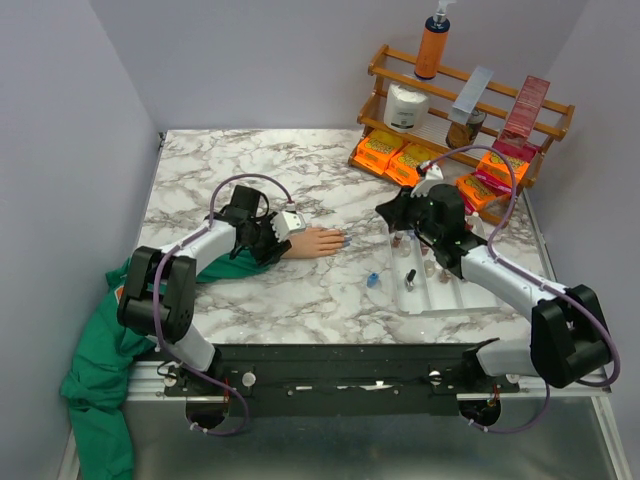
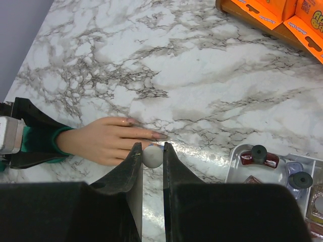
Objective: Paint the nails
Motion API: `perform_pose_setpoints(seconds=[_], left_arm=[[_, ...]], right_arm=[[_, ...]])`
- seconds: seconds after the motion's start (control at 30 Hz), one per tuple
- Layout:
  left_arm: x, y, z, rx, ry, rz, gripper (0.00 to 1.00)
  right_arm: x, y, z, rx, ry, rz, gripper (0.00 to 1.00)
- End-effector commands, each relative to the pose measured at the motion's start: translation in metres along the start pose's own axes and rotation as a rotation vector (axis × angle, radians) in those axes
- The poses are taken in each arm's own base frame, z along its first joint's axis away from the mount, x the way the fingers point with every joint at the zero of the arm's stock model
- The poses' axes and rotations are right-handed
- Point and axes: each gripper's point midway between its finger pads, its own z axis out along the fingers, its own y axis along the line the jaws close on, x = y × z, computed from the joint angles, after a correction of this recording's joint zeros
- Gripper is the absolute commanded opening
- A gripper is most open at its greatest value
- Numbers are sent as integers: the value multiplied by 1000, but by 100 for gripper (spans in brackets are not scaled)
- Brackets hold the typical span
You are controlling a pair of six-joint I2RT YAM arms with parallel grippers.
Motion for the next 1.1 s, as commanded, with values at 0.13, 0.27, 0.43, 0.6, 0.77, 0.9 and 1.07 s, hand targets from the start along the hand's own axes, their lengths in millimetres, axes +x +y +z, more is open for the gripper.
perform_pose_setpoints(seconds=[0.13,0.27,0.43,0.6,0.77,0.9,1.07], left_arm=[[-30,-12,-26,43,-91,83,74],[-46,-21,-39,72,-149,114,76],[-99,-45,-52,107,-331,76,76],[-126,-75,-19,98,-376,-3,74],[-143,-135,12,132,-422,-92,78],[-157,-143,25,28,-513,-141,80],[-165,-156,50,-1,-584,-132,81]], right_arm=[[-18,5,-8,-2,-40,-23,1],[-20,5,-10,-1,-45,-24,1],[-24,-6,-16,27,-53,0,1],[-30,-20,-24,70,-66,21,1],[-38,-24,-39,99,-95,12,1],[-41,-25,-46,108,-113,16,1],[-41,-24,-52,108,-121,24,1]])
